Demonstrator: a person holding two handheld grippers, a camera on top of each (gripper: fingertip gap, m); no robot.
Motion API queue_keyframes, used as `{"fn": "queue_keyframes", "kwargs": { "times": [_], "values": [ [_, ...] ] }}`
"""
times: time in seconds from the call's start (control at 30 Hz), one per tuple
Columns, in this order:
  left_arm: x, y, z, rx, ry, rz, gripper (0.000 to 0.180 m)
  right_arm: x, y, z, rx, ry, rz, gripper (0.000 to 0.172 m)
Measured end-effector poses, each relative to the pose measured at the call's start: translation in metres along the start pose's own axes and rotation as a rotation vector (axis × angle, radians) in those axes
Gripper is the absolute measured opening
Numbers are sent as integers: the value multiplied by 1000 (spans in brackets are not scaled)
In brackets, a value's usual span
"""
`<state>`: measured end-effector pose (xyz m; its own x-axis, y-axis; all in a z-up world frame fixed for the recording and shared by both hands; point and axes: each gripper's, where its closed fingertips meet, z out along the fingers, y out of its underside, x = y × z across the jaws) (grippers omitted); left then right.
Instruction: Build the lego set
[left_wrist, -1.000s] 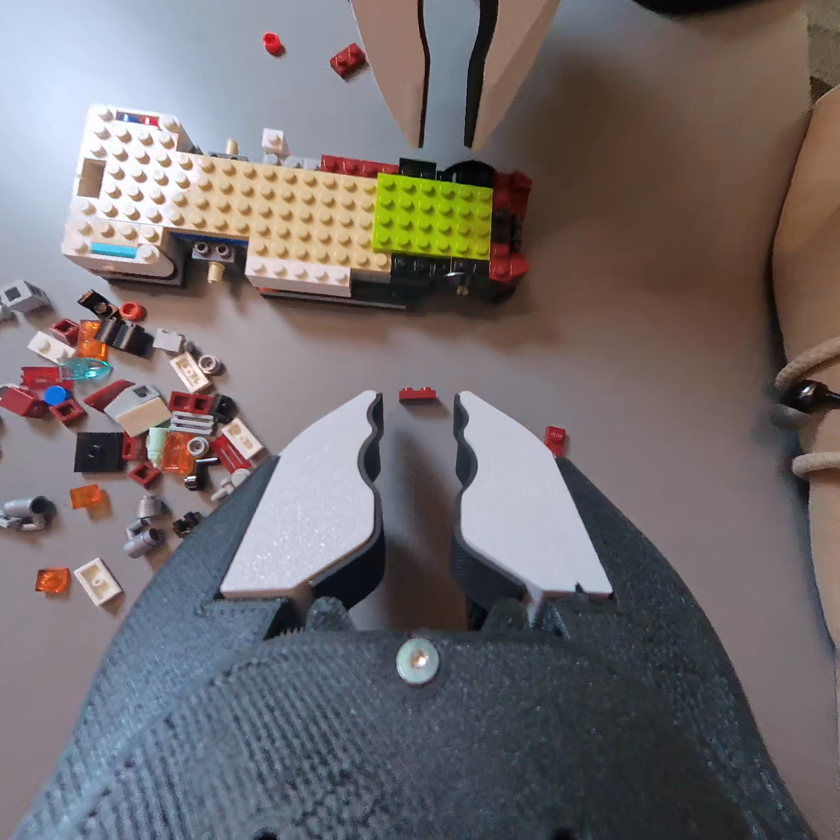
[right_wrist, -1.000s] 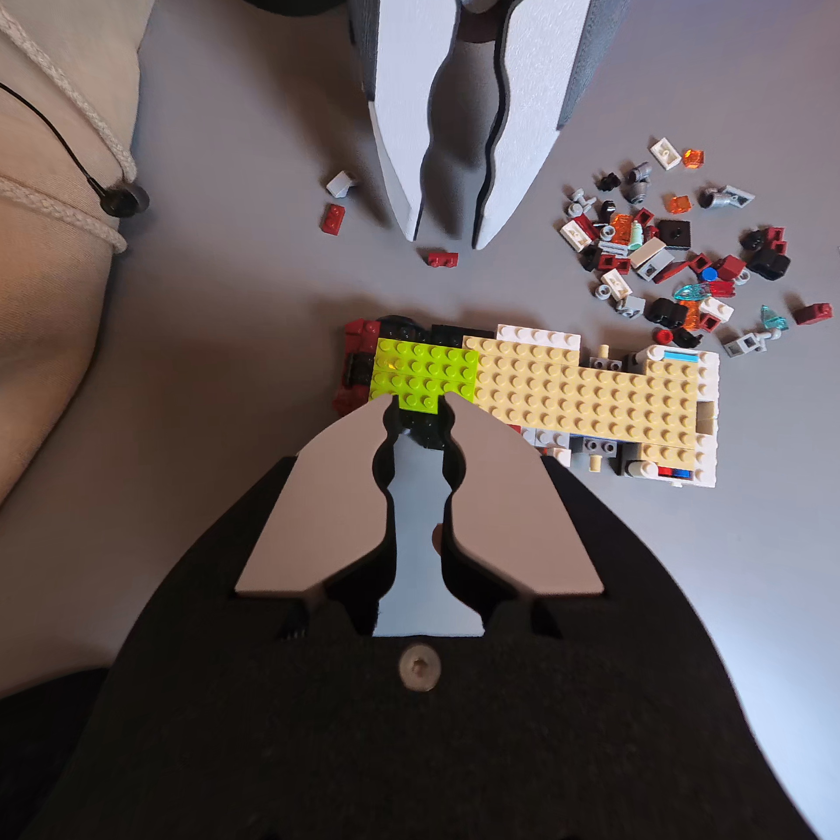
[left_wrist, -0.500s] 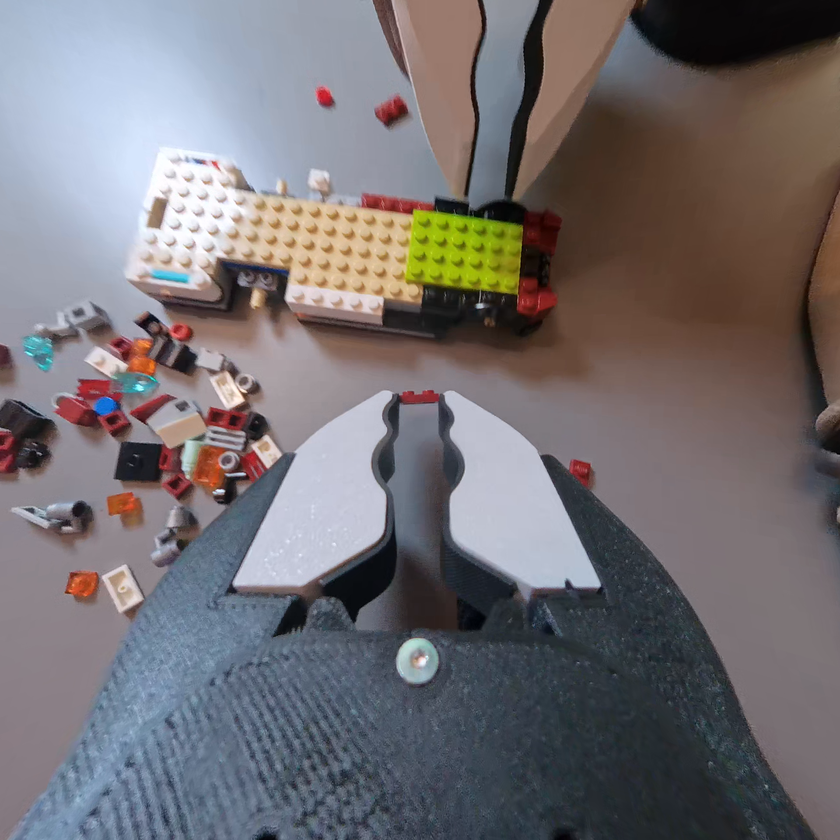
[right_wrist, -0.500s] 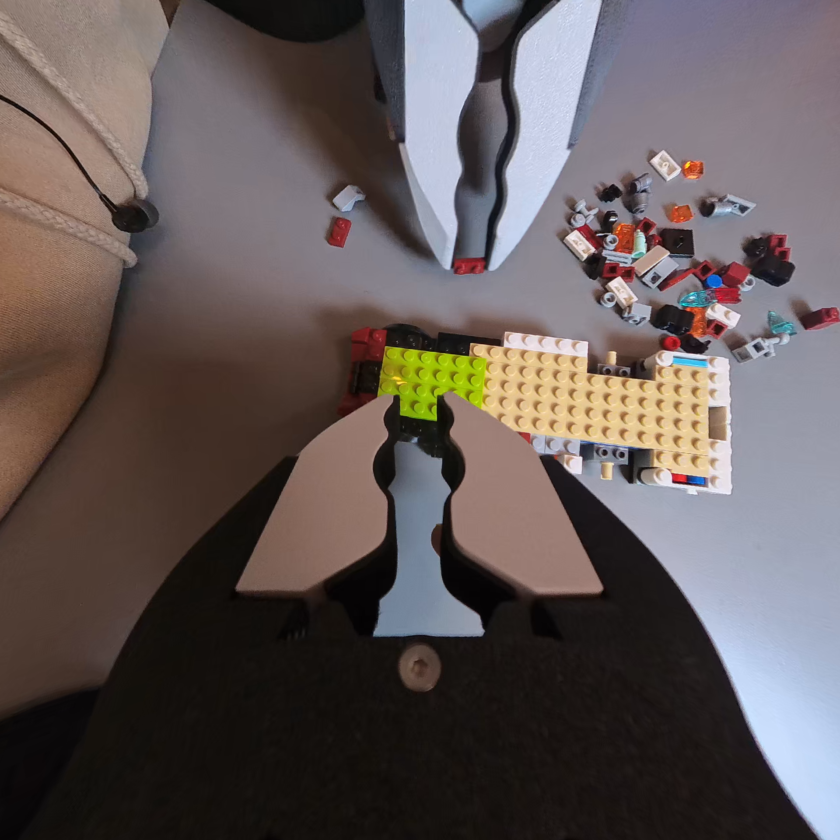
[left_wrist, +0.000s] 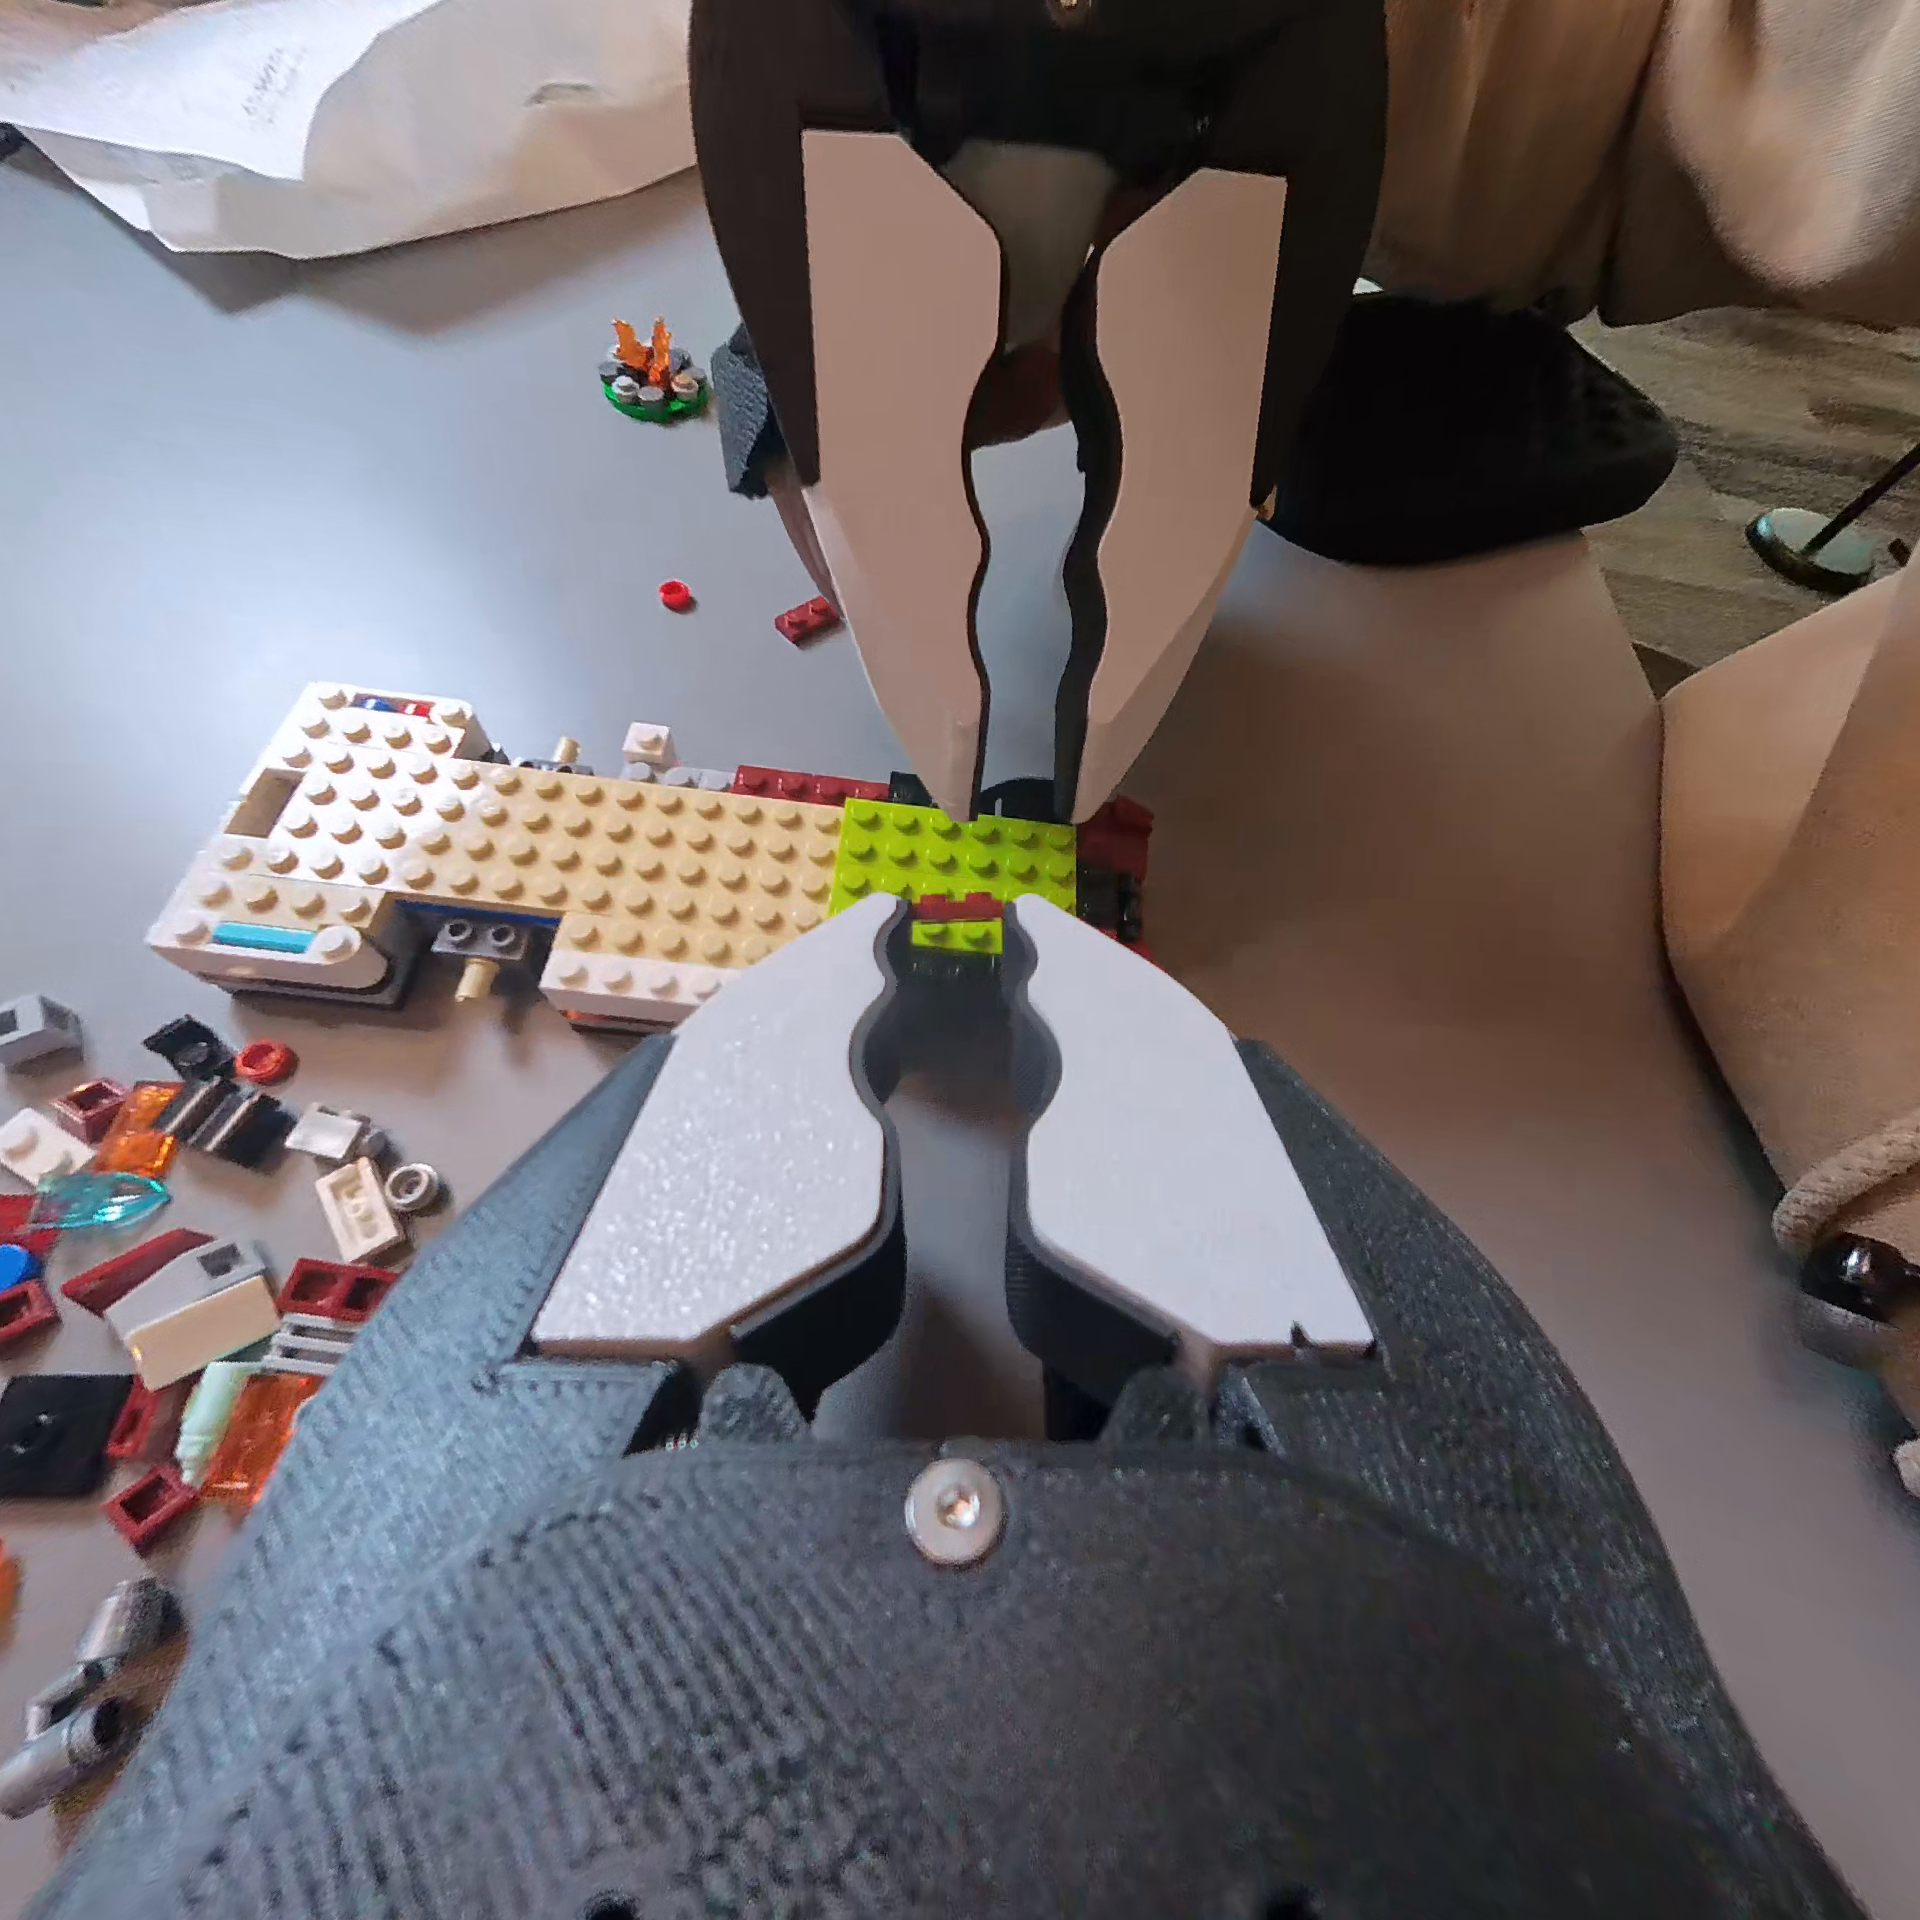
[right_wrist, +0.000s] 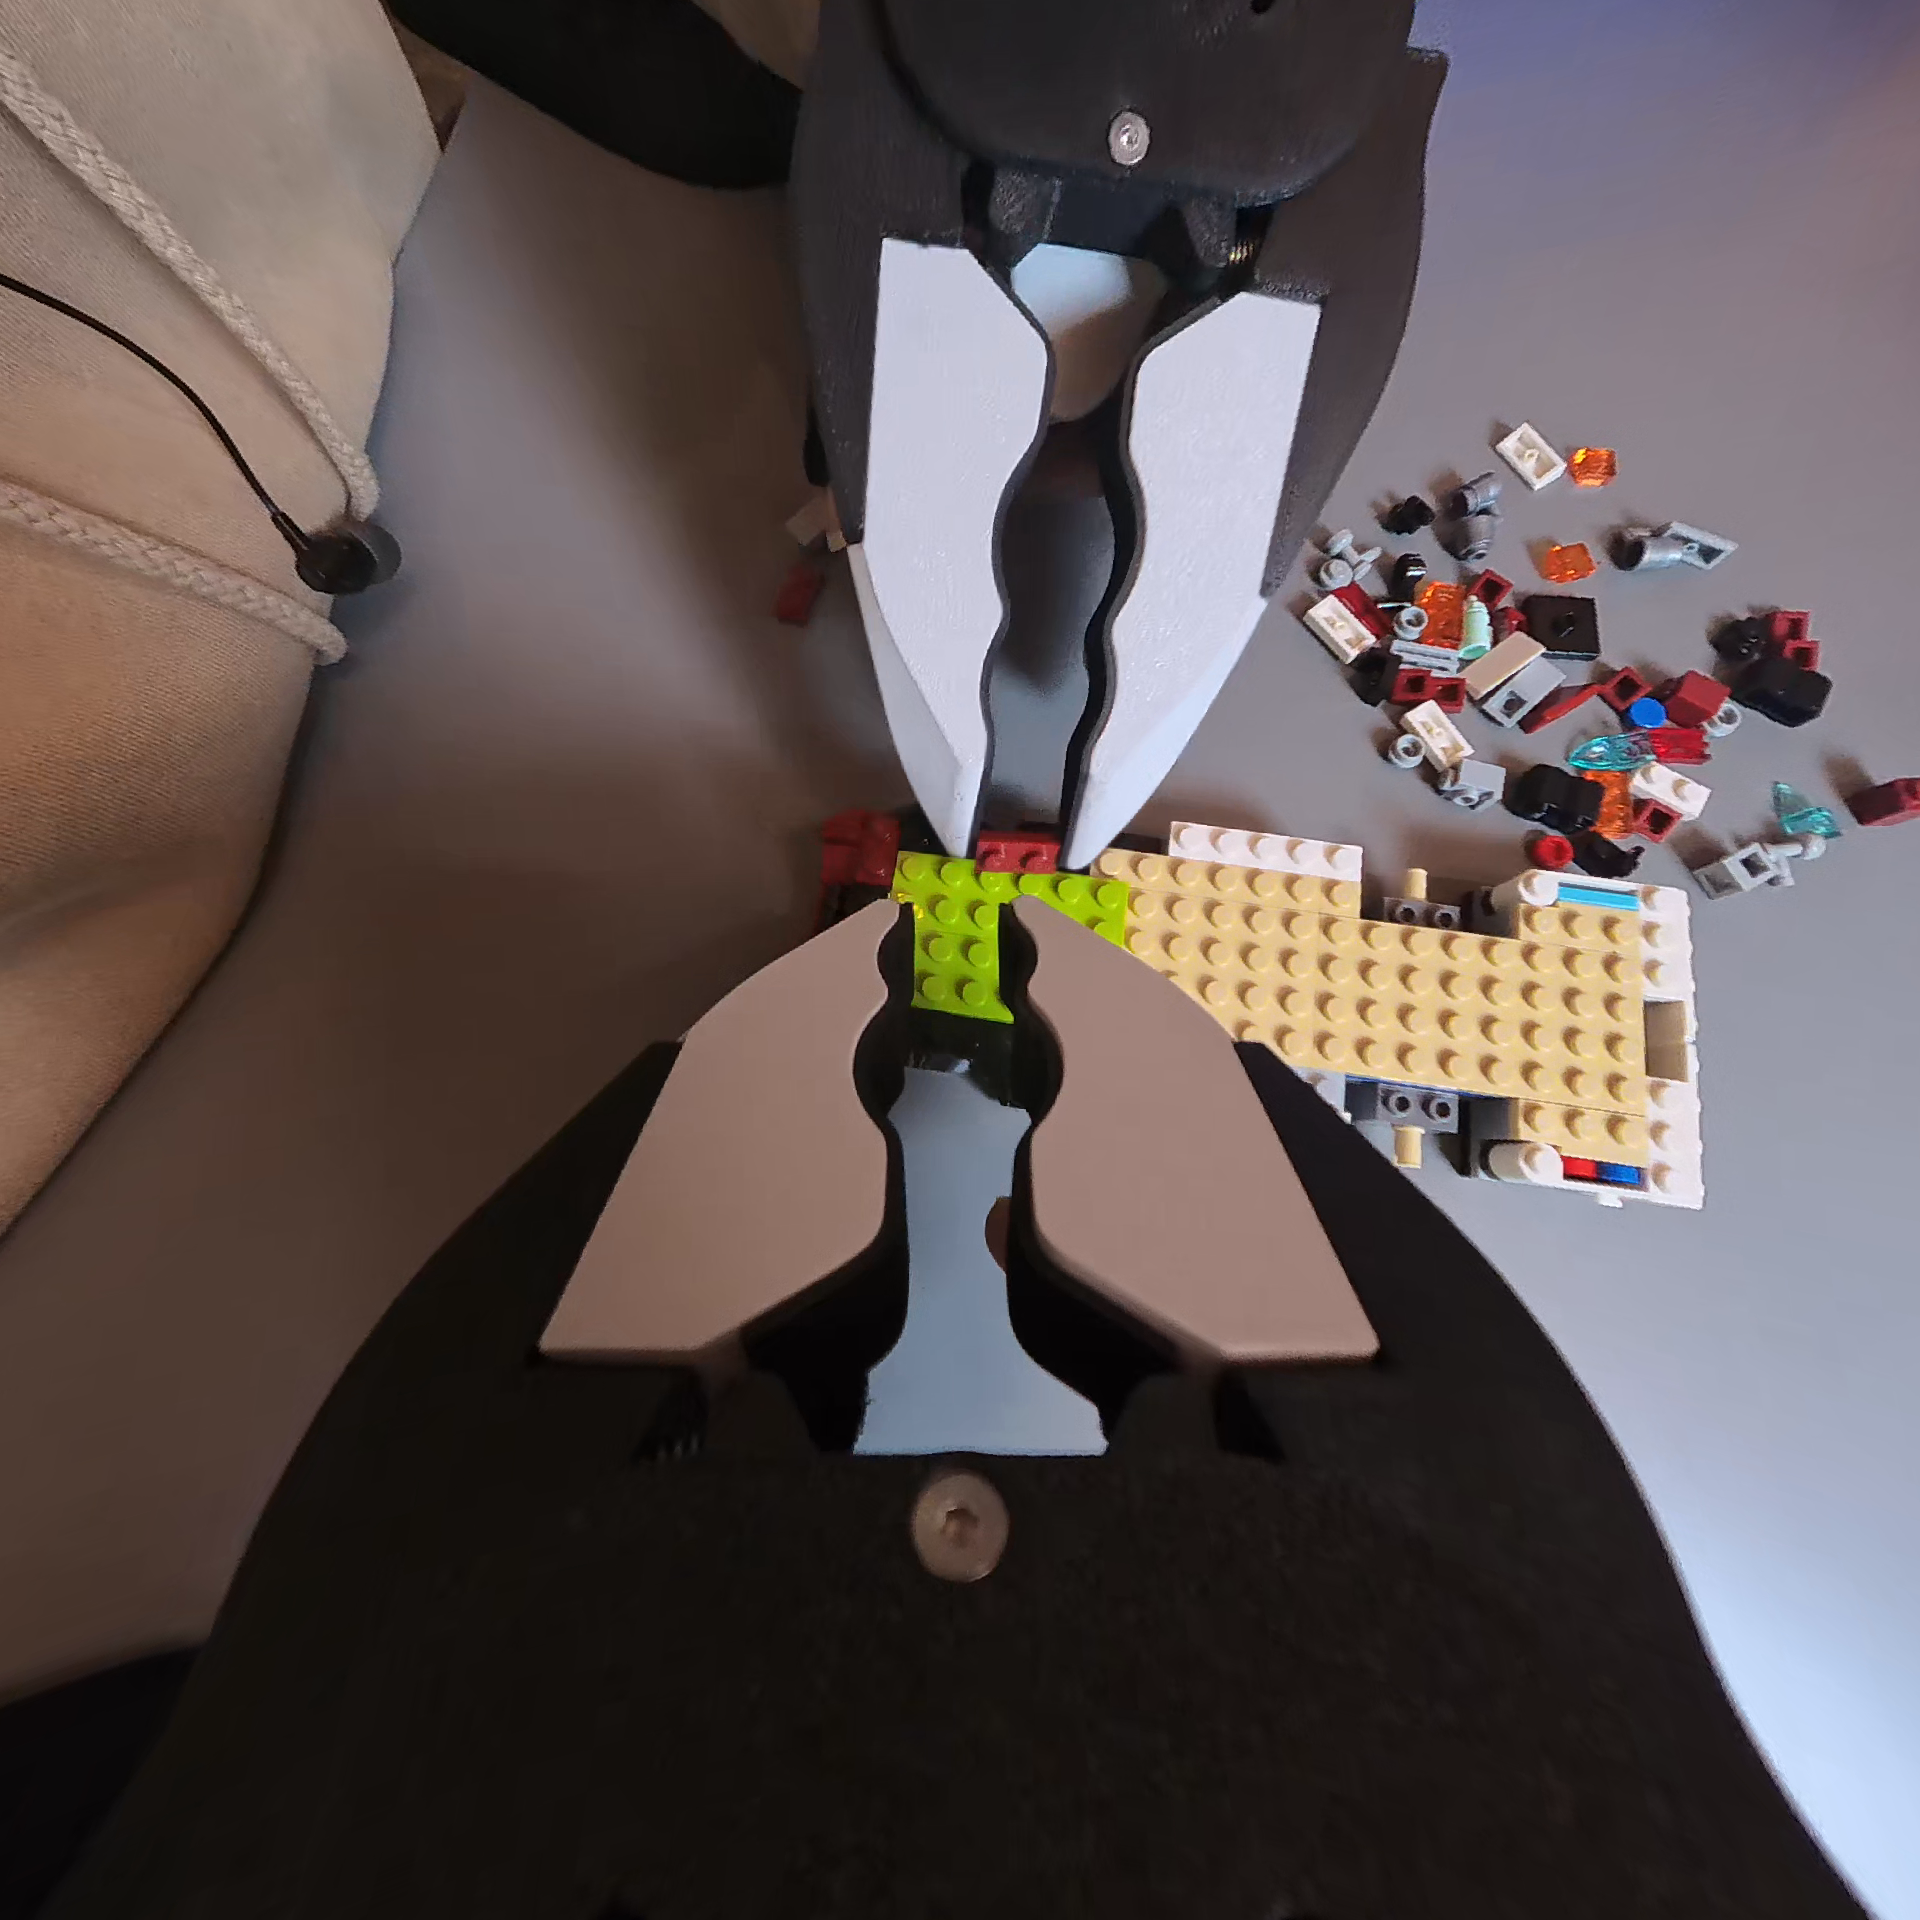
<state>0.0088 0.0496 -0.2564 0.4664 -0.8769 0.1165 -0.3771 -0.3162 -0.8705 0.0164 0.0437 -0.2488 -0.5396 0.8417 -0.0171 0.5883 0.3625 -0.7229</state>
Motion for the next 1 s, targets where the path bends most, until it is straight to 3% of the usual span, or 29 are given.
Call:
{"fn": "queue_keyframes", "kwargs": {
  "times": [0.67, 1.0],
  "values": [
    [0, 9, 0, -53, 6, 12, 20, 1, -1, 7, -33, -25, -14, 15],
    [5, 5, 0, -32, 31, -5, 30, 2, -3, 7, -29, -22, -15, 15]
  ]
}}
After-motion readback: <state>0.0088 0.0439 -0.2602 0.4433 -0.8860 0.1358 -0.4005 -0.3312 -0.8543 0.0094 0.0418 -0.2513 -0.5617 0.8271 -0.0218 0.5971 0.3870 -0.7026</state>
